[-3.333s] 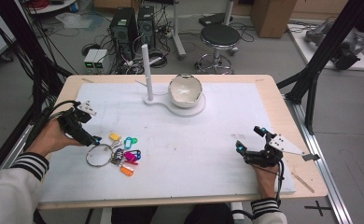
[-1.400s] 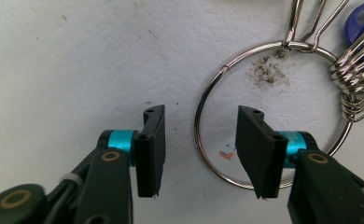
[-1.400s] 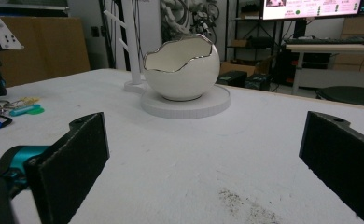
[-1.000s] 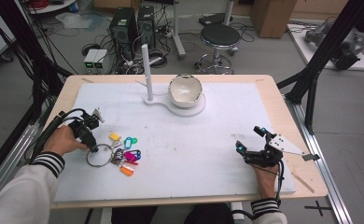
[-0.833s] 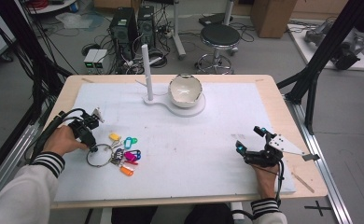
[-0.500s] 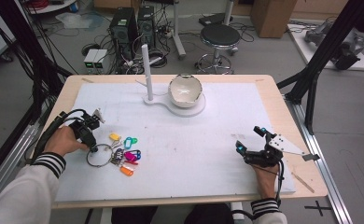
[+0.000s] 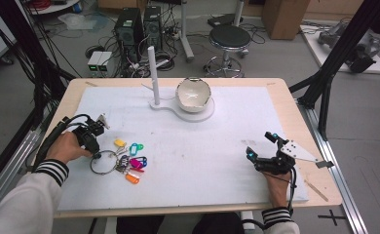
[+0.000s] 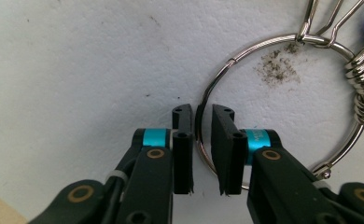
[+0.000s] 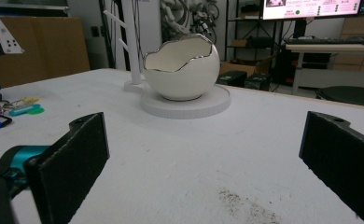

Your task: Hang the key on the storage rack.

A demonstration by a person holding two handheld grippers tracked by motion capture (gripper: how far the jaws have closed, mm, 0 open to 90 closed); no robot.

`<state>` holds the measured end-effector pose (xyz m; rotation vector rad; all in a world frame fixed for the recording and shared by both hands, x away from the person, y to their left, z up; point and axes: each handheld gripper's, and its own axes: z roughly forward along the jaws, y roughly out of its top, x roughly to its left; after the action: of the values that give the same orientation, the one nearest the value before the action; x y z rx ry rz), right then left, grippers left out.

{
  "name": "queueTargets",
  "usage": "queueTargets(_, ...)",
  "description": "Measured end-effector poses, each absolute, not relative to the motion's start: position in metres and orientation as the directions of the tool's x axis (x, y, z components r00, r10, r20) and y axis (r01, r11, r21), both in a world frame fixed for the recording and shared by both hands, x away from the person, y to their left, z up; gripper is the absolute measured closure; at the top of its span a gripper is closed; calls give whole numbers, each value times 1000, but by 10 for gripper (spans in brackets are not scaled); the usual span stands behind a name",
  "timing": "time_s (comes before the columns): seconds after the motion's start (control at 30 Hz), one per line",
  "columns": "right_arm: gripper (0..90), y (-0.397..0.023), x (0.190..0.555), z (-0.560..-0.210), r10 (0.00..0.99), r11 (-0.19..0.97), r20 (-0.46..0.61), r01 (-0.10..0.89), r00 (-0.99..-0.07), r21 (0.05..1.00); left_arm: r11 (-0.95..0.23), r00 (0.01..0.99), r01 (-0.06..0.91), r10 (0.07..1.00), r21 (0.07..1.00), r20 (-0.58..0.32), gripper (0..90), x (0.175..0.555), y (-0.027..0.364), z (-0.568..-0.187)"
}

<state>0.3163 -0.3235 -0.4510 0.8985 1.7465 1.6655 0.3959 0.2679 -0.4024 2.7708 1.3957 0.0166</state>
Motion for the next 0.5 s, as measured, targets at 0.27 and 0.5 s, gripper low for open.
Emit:
queueTargets(0.27, 9, -323, 316, -451, 783, 4, 52, 90, -619, 996, -608, 608, 793, 794, 50, 5, 844, 394, 268, -403)
queueTargets(0.5, 9, -323, 316, -451, 784, 4, 52, 89, -619, 996, -630, 630, 775, 776, 55, 15, 850, 394, 267, -402)
